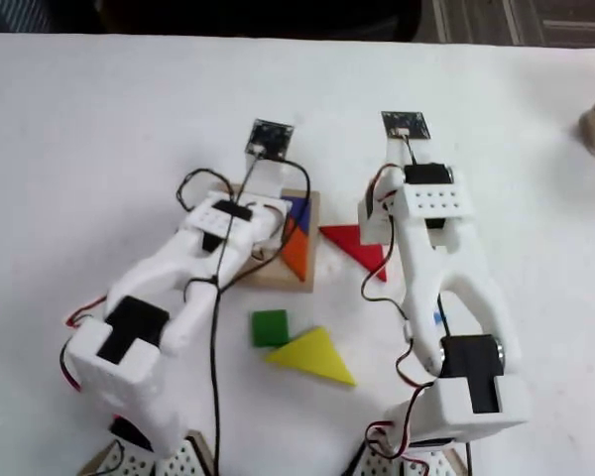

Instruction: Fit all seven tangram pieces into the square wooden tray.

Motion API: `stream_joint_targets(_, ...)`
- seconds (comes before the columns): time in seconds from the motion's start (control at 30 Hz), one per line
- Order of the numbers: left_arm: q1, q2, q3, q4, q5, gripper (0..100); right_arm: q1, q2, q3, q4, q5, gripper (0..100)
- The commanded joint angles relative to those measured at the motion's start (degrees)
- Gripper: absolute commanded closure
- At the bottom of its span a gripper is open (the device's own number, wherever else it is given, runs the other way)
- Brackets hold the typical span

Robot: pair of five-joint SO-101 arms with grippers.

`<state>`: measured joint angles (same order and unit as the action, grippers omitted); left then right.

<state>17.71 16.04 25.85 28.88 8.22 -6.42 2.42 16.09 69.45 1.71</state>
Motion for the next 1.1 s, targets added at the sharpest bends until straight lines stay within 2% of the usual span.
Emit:
stream_joint_targets(0.0, 2.0, -3.2, 0.0, -1.8, 0.6, 98, 0.5, -2.9, -0.5, -0.8, 0.7, 98.1)
stream_joint_targets(0.23, 1.5, -3.4, -0.4, -1.8, 0.7, 98, 0.5, -2.9, -0.5, -0.8, 0.7, 98.1)
stream_joint_targets(0.43, -2.9, -5.6, -1.3, -0.9, 1.0, 98, 0.5, -2.9, -0.5, -0.8, 0.7, 98.1)
stream_joint_targets(0.57, -2.6, -13.7, 2.4, 5.9, 1.0, 98, 0.5, -2.9, -0.5, -0.9, 0.7, 98.1)
stream_joint_targets(0.73, 1.2, -23.2, 12.0, 14.6, 0.6, 98, 0.5, -2.9, -0.4, -1.6, 0.7, 98.1)
stream_joint_targets(0.87, 3.8, -19.0, 12.3, 15.0, 0.6, 98, 0.5, -2.9, -0.4, -1.6, 0.6, 98.1)
stream_joint_targets(1.07, 4.2, -8.0, 3.5, 14.9, 1.0, 98, 0.5, -2.9, -0.4, -1.6, 0.6, 98.1)
